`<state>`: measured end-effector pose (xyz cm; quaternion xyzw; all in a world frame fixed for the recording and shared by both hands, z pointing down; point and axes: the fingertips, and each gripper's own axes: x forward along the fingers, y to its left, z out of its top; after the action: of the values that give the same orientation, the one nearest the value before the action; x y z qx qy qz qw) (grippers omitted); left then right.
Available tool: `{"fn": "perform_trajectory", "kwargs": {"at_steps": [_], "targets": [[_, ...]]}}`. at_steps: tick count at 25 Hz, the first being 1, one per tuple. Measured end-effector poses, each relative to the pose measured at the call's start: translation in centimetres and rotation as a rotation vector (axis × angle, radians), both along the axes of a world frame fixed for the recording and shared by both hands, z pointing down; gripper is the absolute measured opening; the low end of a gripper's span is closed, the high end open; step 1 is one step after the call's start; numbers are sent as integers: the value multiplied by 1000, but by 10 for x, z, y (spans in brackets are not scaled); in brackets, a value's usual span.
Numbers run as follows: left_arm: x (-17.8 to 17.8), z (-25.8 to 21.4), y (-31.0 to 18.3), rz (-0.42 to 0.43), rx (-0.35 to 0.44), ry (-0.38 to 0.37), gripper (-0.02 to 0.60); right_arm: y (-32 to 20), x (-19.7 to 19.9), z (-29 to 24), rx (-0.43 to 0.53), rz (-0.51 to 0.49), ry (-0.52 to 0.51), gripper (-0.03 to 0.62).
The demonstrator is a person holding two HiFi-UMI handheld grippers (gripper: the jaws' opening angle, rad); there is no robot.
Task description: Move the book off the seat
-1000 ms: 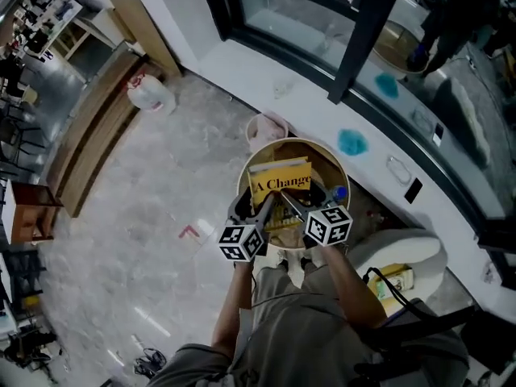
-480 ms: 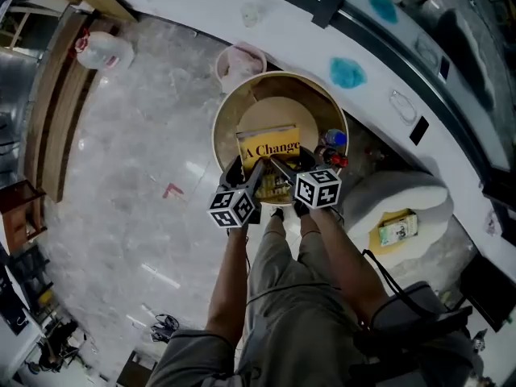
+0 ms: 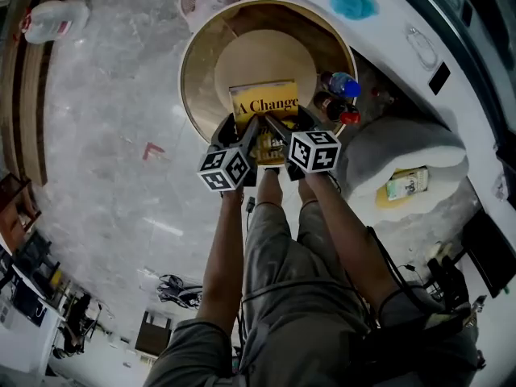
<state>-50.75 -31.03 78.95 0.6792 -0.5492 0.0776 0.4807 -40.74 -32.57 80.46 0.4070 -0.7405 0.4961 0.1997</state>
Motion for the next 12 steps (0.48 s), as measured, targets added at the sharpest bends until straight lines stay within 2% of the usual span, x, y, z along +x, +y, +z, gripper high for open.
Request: {"fn": "perform_trajectory", "kwargs": {"at_steps": [6,12], "targets": [[10,61,12,-11,-51,16,299,12,11,58,-34,23,33,385],[23,103,17,26,-100,47,299,20,24,95,-46,53,92,385]]}}
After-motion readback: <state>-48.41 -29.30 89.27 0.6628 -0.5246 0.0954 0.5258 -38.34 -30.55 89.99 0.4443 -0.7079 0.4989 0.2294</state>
